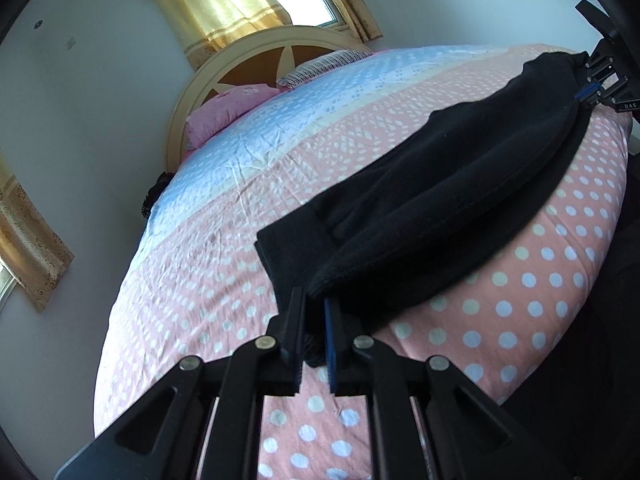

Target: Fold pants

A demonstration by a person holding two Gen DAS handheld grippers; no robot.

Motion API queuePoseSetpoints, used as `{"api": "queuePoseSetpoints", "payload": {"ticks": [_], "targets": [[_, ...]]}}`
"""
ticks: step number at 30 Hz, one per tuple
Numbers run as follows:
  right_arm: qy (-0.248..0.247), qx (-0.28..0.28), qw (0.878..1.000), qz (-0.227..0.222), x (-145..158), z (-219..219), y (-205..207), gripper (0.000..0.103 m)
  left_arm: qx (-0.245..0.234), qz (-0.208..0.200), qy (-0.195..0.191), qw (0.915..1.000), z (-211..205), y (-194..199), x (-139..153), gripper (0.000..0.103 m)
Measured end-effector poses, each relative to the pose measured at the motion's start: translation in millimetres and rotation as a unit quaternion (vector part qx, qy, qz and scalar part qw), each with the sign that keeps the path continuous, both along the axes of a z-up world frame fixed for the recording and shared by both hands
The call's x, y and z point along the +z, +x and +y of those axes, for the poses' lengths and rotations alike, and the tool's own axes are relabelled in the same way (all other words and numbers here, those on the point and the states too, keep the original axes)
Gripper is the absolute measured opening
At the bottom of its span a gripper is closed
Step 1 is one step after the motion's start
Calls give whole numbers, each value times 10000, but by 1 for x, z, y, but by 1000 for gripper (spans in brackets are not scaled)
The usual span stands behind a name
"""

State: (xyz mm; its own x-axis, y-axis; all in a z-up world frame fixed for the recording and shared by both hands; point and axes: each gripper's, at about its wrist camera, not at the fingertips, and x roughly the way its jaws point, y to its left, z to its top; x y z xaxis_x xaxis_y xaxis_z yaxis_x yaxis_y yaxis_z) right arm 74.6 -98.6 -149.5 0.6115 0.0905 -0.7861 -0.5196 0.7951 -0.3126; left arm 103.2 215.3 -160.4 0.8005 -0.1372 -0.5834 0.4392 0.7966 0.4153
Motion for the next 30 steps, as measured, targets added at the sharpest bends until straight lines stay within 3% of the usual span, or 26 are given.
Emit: {"api": "queuePoseSetpoints", "payload": {"ticks": [9, 15, 18, 20, 21, 24, 27, 30], "targets": [[-186, -37, 9997, 131, -20, 2, -1, 4, 27, 111, -29, 9999, 1, -4, -12, 11], [-131, -113, 9996, 209, -21, 1, 7, 4, 117, 111, -14, 9999, 3, -1, -10, 18], [-137, -112, 9997, 186, -20, -2, 7, 6, 192, 73, 174, 9996, 3, -3, -12, 30], [-200, -61, 9997, 150, -19, -3, 4, 9, 285, 28, 230, 9993, 9, -5, -10, 45], [-231, -43, 9996, 134, -18, -3, 3, 15, 338, 32, 221, 9992, 14, -7, -9, 48], [-152, 43, 9996, 243, -11, -6, -4, 49, 579, 41, 334, 9978, 31, -11, -7, 52], [76, 179, 9993, 325, 2, -13, -13, 50, 833, 41, 303, 9961, 48, -18, -3, 52], [530, 371, 9970, 419, 22, -16, -14, 50, 1068, -61, -52, 9942, 56, -22, 12, 52]]}}
